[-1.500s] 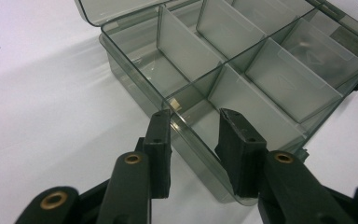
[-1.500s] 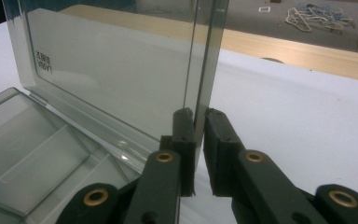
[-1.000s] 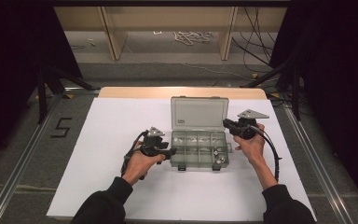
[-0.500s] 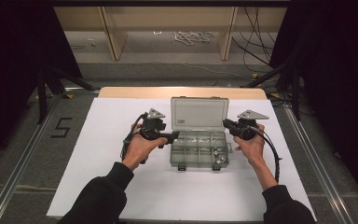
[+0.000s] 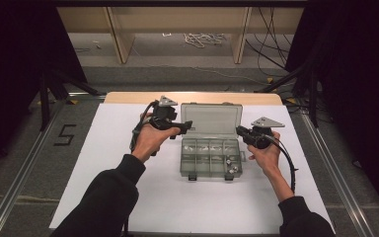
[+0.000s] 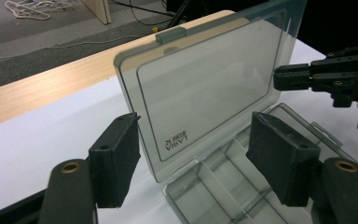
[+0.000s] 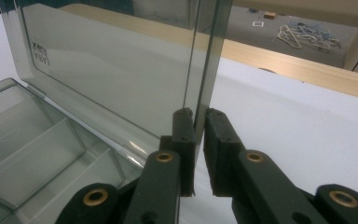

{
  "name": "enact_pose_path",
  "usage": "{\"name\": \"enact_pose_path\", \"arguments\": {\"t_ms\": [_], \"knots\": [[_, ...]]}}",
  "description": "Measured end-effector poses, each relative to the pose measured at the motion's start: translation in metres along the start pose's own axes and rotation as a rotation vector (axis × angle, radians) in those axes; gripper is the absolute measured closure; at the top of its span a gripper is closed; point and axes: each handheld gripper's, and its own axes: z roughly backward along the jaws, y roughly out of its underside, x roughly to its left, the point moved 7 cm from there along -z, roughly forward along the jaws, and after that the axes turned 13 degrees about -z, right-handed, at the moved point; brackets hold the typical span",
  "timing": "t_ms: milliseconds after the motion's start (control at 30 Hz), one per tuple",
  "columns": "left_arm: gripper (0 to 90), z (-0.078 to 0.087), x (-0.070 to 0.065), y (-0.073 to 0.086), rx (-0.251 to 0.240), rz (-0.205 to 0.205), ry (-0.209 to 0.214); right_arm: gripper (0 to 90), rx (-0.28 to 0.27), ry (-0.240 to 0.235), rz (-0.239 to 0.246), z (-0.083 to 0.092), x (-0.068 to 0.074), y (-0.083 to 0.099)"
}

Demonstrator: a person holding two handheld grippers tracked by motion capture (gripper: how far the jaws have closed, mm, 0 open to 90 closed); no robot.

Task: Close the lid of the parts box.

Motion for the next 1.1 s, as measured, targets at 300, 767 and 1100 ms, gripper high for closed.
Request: {"name": "enact_pose_path", "arguments": {"t_ms": [300, 767, 1100], "knots": [[38.3, 0.000, 0.016, -0.023, -0.011, -0.009, -0.047, 83.4, 0.003, -0.002, -0.008, 0.001, 0.001, 0.000], [72.0, -0.006, 0.034, -0.045, -0.028, -0.022, -0.090, 83.4, 0.019, 0.000, 0.002, 0.003, 0.001, 0.002], [89.6, -0.021, 0.040, -0.042, 0.007, -0.049, -0.105, 83.5, -0.006, -0.004, 0.020, 0.002, 0.000, 0.000]]}}
